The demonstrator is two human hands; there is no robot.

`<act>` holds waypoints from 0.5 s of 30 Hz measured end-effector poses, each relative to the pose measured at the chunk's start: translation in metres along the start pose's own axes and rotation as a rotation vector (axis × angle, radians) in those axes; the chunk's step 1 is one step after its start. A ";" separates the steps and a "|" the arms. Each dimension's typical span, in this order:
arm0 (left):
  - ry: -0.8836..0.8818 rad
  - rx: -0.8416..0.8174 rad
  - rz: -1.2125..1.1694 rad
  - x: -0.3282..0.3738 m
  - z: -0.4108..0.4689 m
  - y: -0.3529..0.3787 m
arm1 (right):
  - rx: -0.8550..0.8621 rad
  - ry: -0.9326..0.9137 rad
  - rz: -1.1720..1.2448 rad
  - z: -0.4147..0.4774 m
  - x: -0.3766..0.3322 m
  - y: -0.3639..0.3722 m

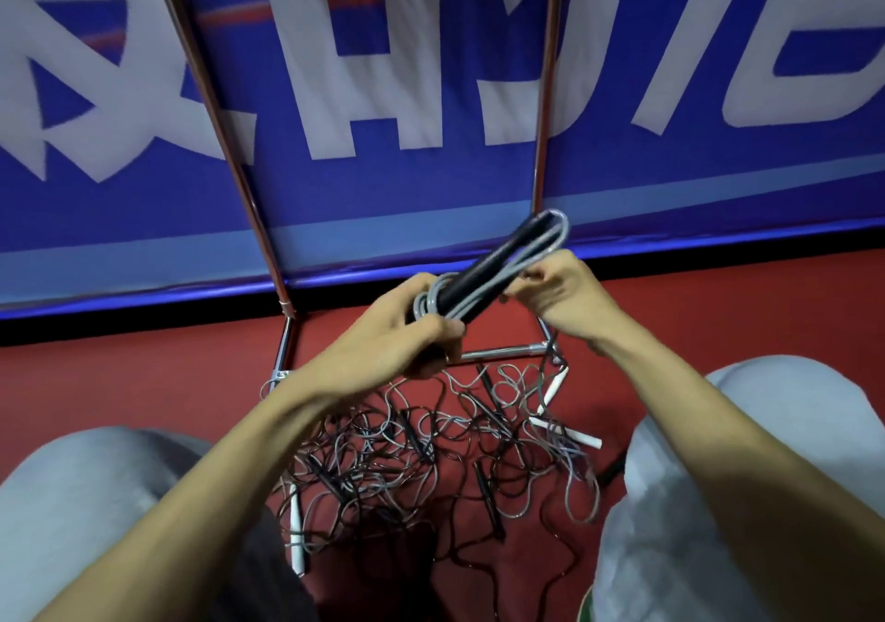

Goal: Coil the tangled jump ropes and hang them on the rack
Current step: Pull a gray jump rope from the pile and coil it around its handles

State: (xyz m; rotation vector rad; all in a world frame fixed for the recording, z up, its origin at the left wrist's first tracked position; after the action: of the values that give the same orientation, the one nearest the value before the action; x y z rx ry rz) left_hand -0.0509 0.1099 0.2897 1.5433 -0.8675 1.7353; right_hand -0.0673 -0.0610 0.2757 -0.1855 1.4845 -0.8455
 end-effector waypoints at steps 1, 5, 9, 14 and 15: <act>0.000 0.112 -0.062 0.000 0.001 -0.010 | -0.012 -0.044 -0.063 -0.004 -0.010 0.002; 0.061 0.407 -0.186 0.000 -0.001 -0.042 | -0.204 -0.146 -0.101 -0.021 -0.037 0.017; 0.114 0.433 -0.091 0.003 0.000 -0.047 | -0.433 -0.127 -0.234 -0.034 -0.033 0.043; 0.040 0.437 0.260 -0.010 0.001 -0.053 | -0.667 -0.095 -0.396 -0.049 -0.024 0.053; 0.034 0.432 0.396 -0.011 0.002 -0.054 | -0.704 -0.111 -0.418 -0.053 -0.024 0.055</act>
State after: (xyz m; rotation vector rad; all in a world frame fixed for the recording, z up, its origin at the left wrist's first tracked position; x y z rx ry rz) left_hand -0.0044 0.1387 0.2823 1.6841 -0.8625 2.3504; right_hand -0.0918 0.0120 0.2554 -1.0773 1.6111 -0.5860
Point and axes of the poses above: each hand's wrist, its own z-axis towards the middle knuckle, its own y-axis out of the palm, x = y × z, the point moved 9 cm from there along z, towards the middle knuckle, and after that the axes turned 6 degrees about -z, right-handed, at the moved point
